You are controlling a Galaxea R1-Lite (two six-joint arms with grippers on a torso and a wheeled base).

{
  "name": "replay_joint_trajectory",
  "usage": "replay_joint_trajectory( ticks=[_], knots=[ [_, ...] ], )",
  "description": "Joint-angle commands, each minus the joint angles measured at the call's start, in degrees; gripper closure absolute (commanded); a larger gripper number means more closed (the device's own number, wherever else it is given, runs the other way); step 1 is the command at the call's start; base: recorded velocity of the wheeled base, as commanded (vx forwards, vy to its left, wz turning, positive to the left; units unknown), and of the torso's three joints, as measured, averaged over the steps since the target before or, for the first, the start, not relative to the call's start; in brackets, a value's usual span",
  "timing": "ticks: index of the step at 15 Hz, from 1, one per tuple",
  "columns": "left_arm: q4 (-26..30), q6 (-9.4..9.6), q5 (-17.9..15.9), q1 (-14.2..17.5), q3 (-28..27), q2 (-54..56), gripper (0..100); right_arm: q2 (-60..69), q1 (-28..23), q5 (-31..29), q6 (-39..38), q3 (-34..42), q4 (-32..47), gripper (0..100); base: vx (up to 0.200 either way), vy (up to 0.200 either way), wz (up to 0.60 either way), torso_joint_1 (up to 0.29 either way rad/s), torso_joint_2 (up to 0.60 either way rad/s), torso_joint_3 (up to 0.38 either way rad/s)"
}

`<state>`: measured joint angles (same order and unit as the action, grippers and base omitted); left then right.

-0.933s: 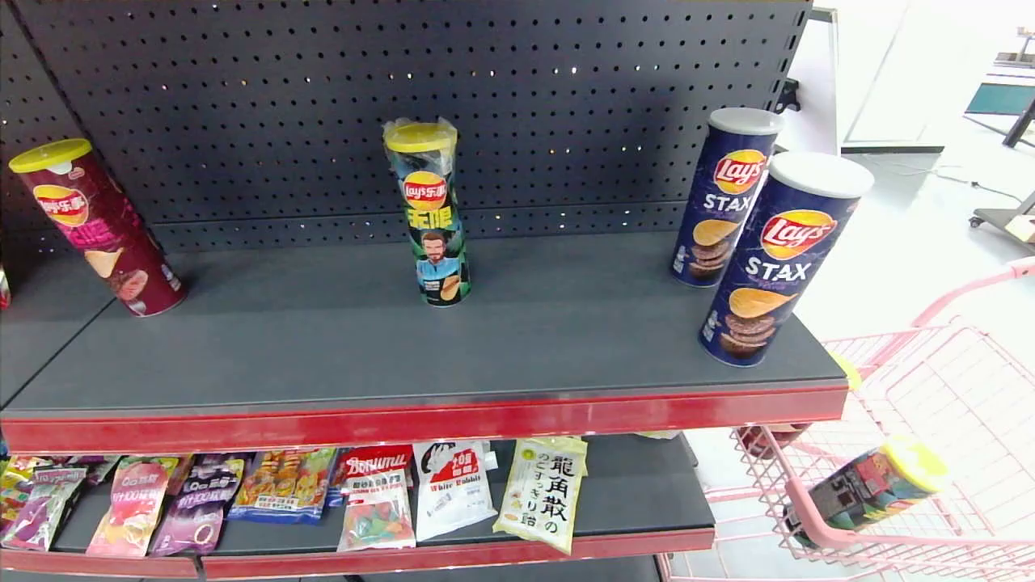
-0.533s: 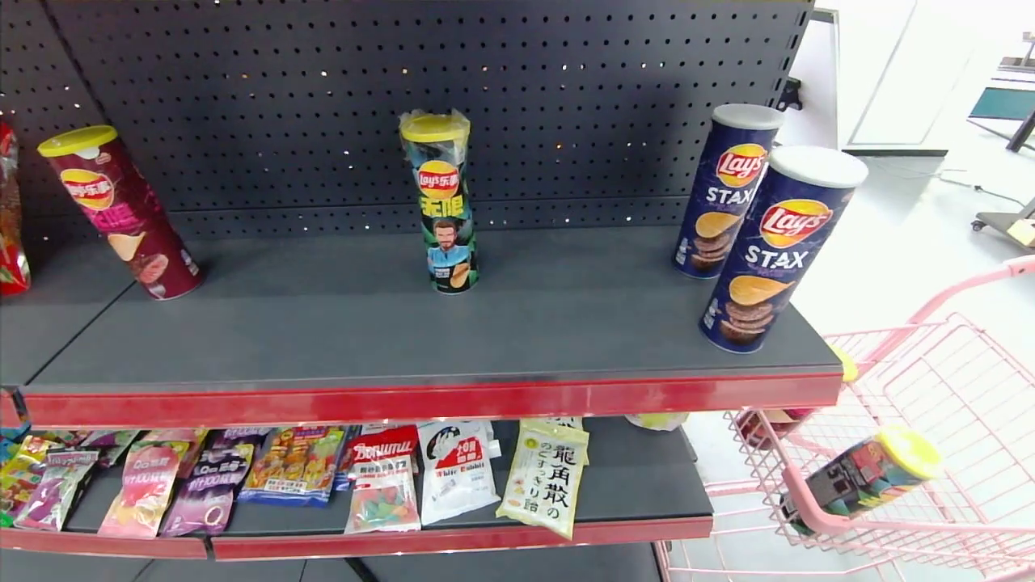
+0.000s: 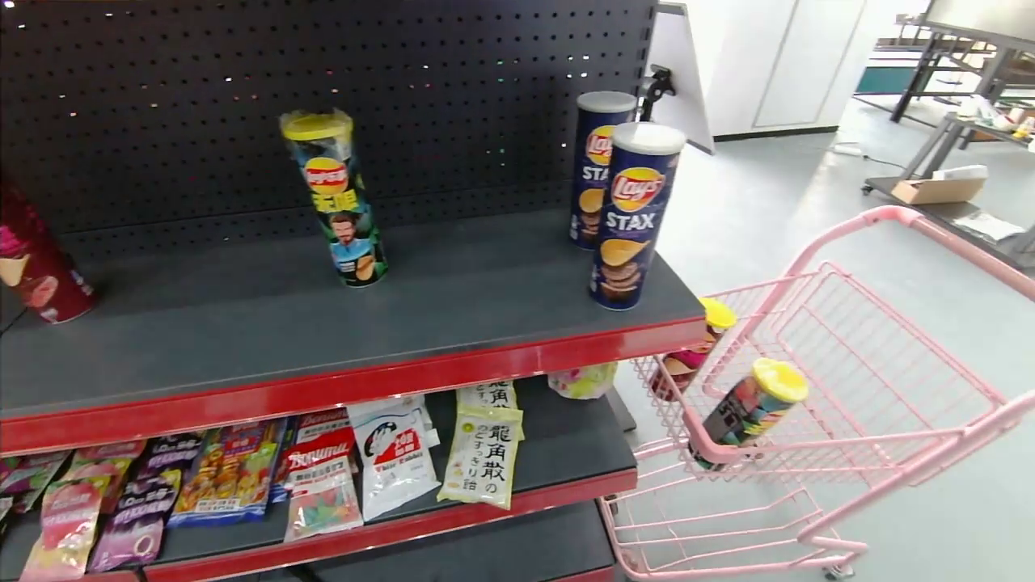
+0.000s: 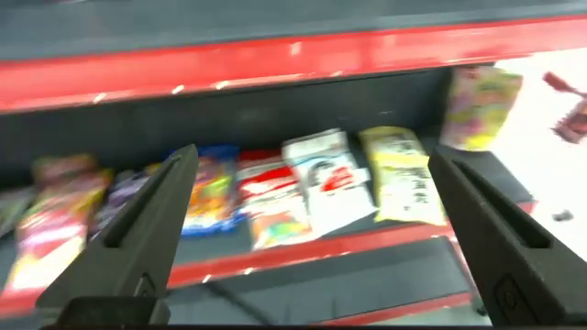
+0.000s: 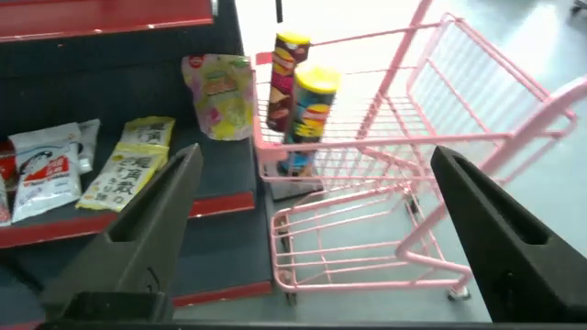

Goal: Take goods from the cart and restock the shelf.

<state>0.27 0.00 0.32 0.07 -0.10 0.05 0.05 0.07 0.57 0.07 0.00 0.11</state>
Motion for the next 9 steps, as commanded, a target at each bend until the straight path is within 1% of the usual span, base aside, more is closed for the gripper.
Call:
replay_joint_trajectory(
  ticks=[1, 3, 7, 9],
  knots=[
    [0.0, 0.0, 0.03, 0.01, 0.01, -0.05, 0, -0.05, 0.01, 0.04, 0.01, 0.0, -0.02, 0, 0.0, 0.0, -0.6, 0.007, 0.01, 0.007],
    [0.0, 0.0, 0.03, 0.01, 0.01, -0.05, 0, -0.05, 0.01, 0.04, 0.01, 0.0, -0.02, 0, 0.0, 0.0, -0.6, 0.0, 0.0, 0.002],
    [0.0, 0.0, 0.03, 0.01, 0.01, -0.05, 0, -0.05, 0.01, 0.04, 0.01, 0.0, -0.02, 0, 0.0, 0.0, 0.0, 0.0, 0.0, 0.0],
    [0.08, 0.0, 0.03, 0.01, 0.01, -0.05, 0, -0.05, 0.01, 0.04, -0.25, 0.0, -0.02, 0, 0.0, 0.0, 0.0, -0.095, 0.26, 0.159]
  ],
)
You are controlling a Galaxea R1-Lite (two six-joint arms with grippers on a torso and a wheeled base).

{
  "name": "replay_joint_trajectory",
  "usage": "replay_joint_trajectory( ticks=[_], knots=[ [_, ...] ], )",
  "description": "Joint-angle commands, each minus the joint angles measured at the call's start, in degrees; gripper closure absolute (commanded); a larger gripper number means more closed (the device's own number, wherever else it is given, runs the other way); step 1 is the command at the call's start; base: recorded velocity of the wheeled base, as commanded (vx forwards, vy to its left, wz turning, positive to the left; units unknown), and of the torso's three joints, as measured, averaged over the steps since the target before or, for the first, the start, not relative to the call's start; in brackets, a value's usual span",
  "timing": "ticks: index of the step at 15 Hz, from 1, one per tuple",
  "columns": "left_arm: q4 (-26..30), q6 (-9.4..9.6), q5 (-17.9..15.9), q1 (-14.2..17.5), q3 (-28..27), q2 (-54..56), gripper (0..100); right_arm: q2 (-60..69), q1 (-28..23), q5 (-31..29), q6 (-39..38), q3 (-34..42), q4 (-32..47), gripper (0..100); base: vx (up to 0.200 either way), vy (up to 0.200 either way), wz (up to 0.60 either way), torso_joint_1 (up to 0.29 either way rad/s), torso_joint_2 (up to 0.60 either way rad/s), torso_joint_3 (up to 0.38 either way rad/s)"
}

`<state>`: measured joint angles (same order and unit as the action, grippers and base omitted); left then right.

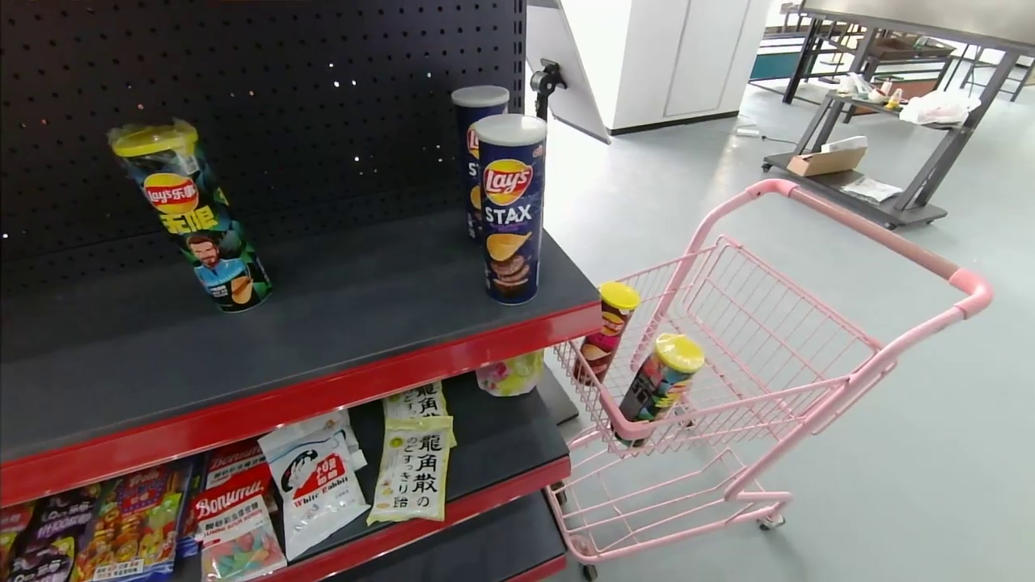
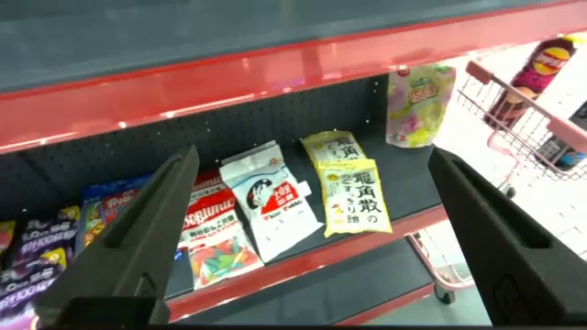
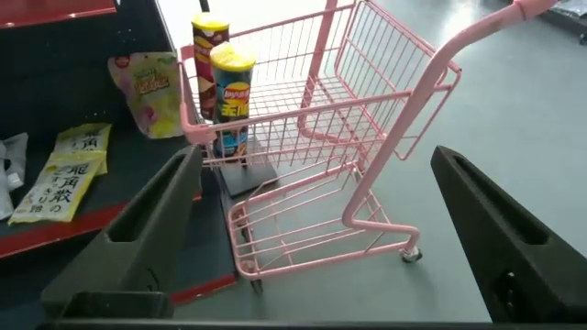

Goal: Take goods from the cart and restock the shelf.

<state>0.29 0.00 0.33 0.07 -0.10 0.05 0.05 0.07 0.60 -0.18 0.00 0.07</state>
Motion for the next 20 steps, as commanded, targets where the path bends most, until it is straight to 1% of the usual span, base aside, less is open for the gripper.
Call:
replay_joint_trajectory(
  ticks=[1, 5, 13, 16, 17, 18, 19, 20],
  knots=[
    [-0.03, 0.0, 0.02, 0.01, 0.01, -0.05, 0, -0.05, 0.01, -0.07, -0.08, 0.0, 0.01, 0, 0.0, 0.0, 0.0, -0.119, 0.36, 0.222],
    [-0.03, 0.0, 0.02, 0.01, 0.01, -0.05, 0, -0.05, 0.01, -0.25, -0.08, 0.0, 0.01, 0, 0.0, 0.0, 0.0, -0.158, 0.43, 0.287],
    [-0.03, 0.0, 0.02, 0.01, 0.01, -0.05, 0, -0.05, 0.01, -0.25, 0.27, 0.0, 0.01, 0, 0.0, 0.0, 0.0, -0.163, 0.53, 0.372],
    [-0.03, 0.0, 0.02, 0.01, 0.01, -0.05, 0, -1.98, 0.37, 0.02, 0.53, -0.09, 0.19, 0, 0.0, 0.0, 0.0, -0.049, 0.21, 0.162],
    [-0.03, 0.0, 0.02, 0.01, 0.01, -0.05, 0, -2.16, 0.54, 1.42, 0.89, -1.58, -0.16, 0, 0.0, 0.0, 0.0, -0.017, 0.07, 0.046],
    [0.06, 0.0, -0.07, 0.01, 0.01, -0.05, 0, -14.37, 1.07, 4.59, -1.05, -14.85, 0.28, 0, 0.0, 0.0, 0.0, 0.0, 0.0, 0.0],
    [-0.03, 0.0, -0.07, 0.01, 0.01, -0.05, 0, -27.03, 1.16, 4.76, -7.82, -26.63, -0.16, 0, 0.0, 0.0, 0.0, 0.0, 0.0, 0.0],
    [-0.03, 0.0, -0.07, 0.01, 0.01, -0.05, 0, -36.35, 1.86, 5.99, -11.59, -35.86, 0.01, 0, 0.0, 0.0, 0.0, 0.0, 0.0, 0.0]
  ],
)
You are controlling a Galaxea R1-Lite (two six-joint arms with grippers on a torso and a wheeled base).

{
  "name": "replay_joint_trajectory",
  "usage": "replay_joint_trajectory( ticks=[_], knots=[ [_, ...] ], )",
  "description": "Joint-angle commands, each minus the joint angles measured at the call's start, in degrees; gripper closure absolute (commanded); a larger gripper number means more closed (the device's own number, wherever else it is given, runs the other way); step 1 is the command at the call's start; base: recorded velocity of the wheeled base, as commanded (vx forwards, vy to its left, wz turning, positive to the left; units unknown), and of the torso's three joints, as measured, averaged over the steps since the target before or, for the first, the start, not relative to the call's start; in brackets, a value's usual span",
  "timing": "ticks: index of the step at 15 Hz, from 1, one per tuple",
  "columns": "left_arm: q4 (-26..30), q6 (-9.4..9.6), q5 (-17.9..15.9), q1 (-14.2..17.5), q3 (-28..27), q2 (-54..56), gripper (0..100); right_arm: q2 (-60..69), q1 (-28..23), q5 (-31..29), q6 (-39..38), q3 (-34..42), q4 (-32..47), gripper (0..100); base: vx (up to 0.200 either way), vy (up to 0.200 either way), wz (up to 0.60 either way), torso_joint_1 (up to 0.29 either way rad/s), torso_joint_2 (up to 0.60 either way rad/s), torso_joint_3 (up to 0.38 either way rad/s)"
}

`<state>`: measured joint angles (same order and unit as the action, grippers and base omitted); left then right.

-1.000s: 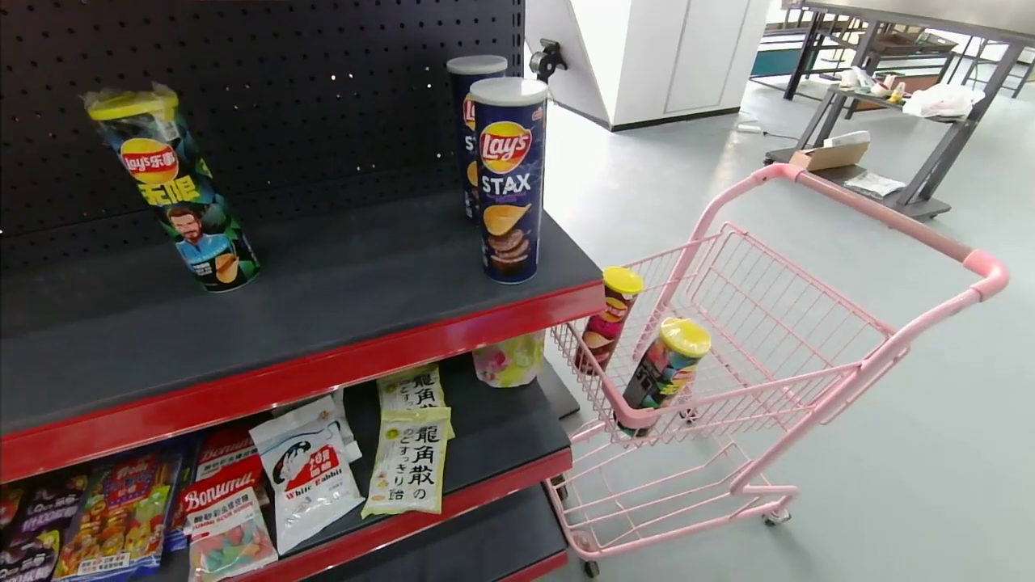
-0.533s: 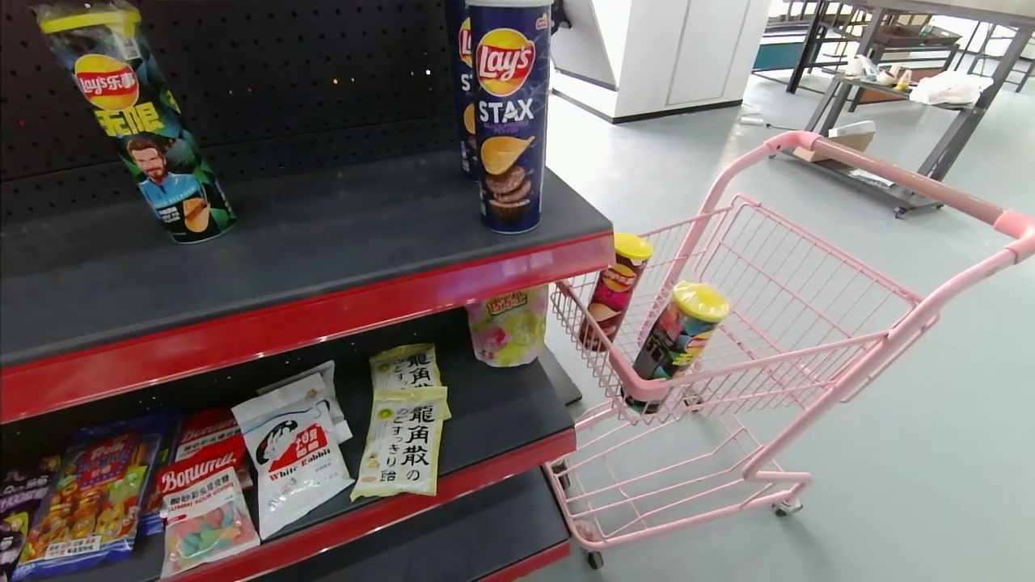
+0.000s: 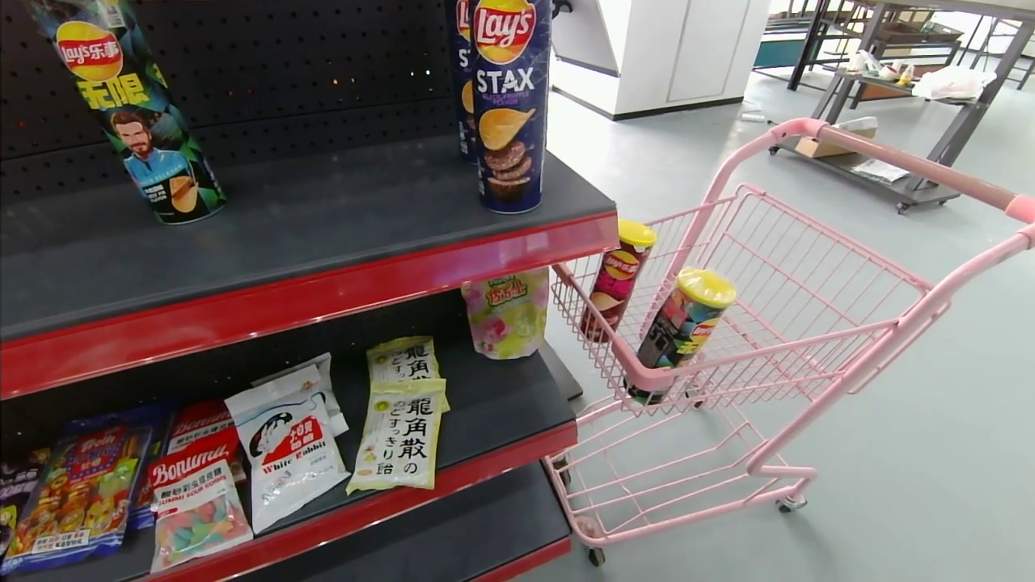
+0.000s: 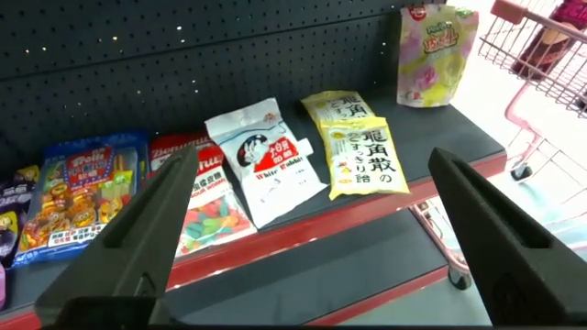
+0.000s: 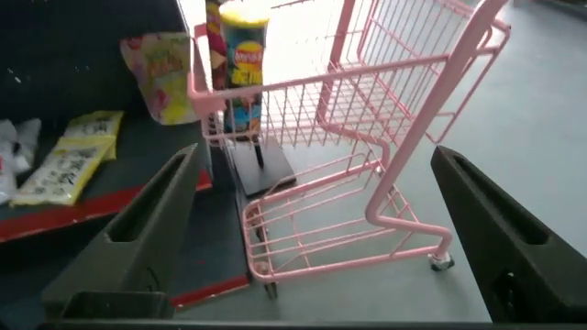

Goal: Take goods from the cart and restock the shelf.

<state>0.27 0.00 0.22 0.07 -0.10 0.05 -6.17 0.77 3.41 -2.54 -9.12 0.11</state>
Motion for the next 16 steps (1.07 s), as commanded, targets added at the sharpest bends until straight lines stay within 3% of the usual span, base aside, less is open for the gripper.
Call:
replay_joint_trajectory(
  ticks=[1, 4, 6, 11, 13, 16],
  knots=[
    [0.08, 0.0, 0.04, 0.01, 0.01, -0.05, 0, -37.6, 3.01, 5.73, -5.73, -29.03, -0.55, 0, 0.0, 0.0, 0.0, 0.0, 0.0, 0.0],
    [0.08, 0.0, 0.04, 0.01, 0.01, -0.05, 0, -53.86, 3.98, 8.1, -4.23, -25.86, -8.28, 0, 0.0, 0.0, 0.0, 0.0, 0.0, 0.0],
    [0.0, 0.0, 0.04, 0.01, 0.01, -0.05, 0, -66.17, 4.42, 12.67, -3.79, -22.17, -19.45, 0, 0.0, 0.0, 0.0, 0.0, 0.0, 0.0],
    [0.0, 0.0, 0.04, 0.01, 0.01, -0.05, 0, -87.0, 7.49, 13.46, -4.76, -21.38, -41.24, 0, 0.0, 0.0, 0.0, 0.0, 0.01, 0.0],
    [0.08, 0.0, 0.04, 0.01, 0.01, -0.05, 0, -92.09, 8.55, 13.37, -4.85, -22.35, -45.9, 0, 0.0, 0.0, 0.0, 0.0, 0.0, 0.0],
    [0.0, 0.0, 0.04, 0.01, 0.01, -0.05, 0, -95.43, 8.81, 13.46, -5.73, -24.81, -46.25, 0, 0.0, 0.0, 0.0, 0.0, 0.0, 0.0]
  ],
)
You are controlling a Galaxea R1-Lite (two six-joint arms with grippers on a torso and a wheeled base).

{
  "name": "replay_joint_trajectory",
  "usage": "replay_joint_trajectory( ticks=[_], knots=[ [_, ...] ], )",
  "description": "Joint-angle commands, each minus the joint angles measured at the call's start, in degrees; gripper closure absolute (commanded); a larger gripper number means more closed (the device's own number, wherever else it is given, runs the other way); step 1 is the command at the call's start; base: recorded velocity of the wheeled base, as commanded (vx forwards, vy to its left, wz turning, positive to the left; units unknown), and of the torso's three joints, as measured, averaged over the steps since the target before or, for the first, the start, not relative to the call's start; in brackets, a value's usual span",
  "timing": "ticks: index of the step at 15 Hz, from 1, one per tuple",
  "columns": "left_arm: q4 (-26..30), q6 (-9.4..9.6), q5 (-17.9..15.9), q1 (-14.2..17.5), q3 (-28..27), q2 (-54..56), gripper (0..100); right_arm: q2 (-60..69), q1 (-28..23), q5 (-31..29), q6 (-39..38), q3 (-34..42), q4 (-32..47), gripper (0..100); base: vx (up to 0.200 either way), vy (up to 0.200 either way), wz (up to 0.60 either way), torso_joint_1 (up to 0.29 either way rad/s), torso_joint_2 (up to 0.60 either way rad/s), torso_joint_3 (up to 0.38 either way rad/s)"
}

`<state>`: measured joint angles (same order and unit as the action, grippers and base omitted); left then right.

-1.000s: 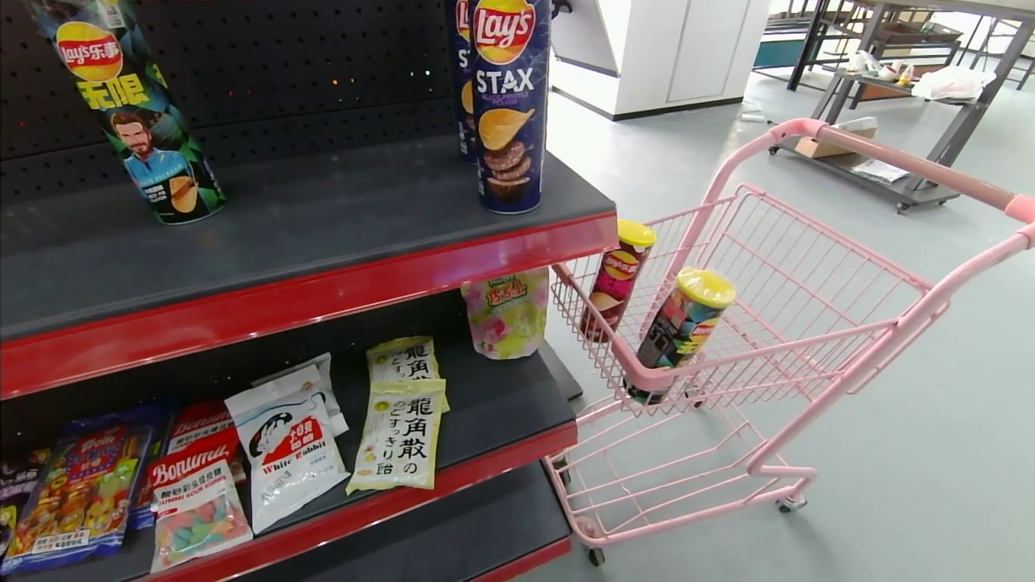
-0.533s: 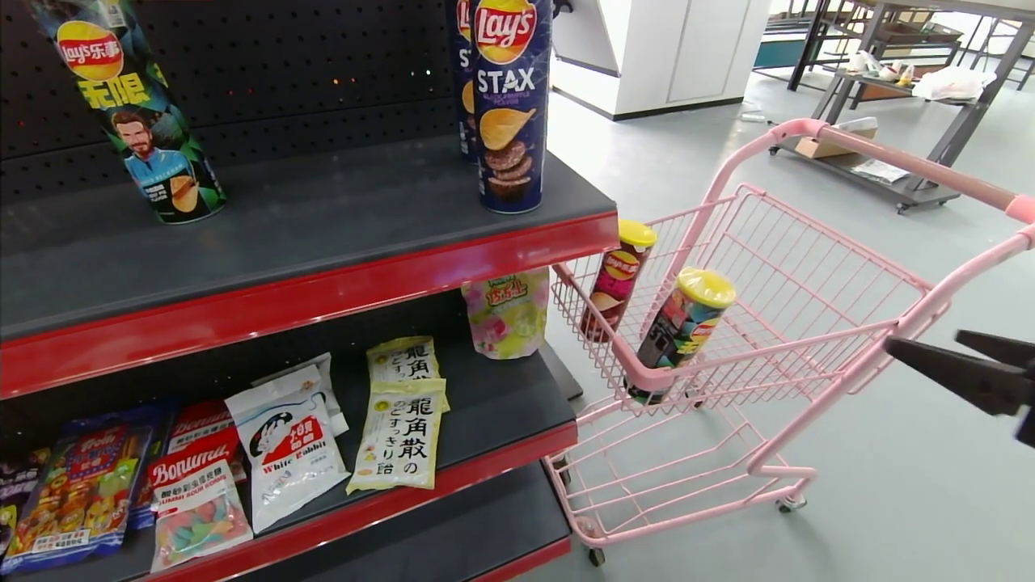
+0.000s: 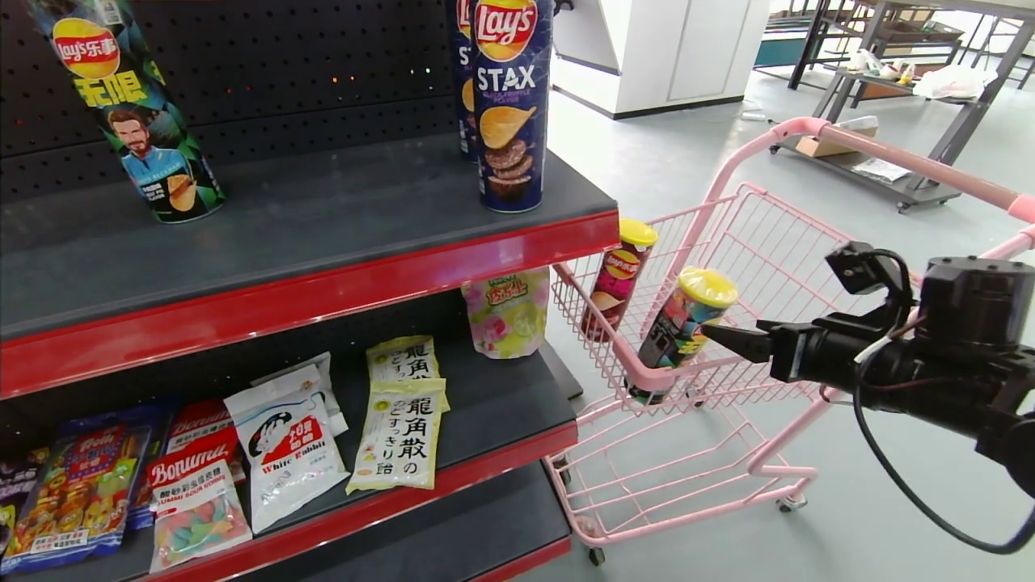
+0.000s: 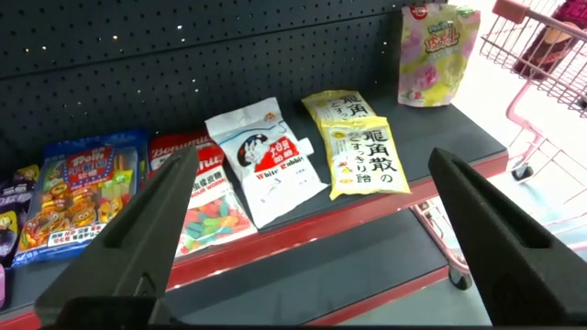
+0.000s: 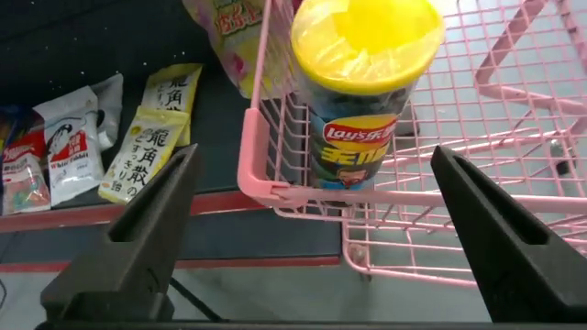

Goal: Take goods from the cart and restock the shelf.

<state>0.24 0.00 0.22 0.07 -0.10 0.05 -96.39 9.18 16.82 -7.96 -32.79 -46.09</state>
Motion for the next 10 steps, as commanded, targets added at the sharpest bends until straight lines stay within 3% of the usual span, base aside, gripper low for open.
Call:
replay_joint_trajectory(
  ticks=[1, 10],
  knots=[
    [0.02, 0.0, 0.04, 0.01, 0.01, -0.05, 0, -5.74, 0.4, 0.05, -0.65, -1.84, -0.05, 0, 0.0, 0.0, 0.0, 0.0, 0.0, 0.0],
    [0.02, 0.0, 0.04, 0.01, 0.01, -0.05, 0, -15.67, 0.49, 0.05, -1.71, -10.63, -0.4, 0, 0.0, 0.0, 0.0, 0.0, 0.0, 0.0]
  ],
)
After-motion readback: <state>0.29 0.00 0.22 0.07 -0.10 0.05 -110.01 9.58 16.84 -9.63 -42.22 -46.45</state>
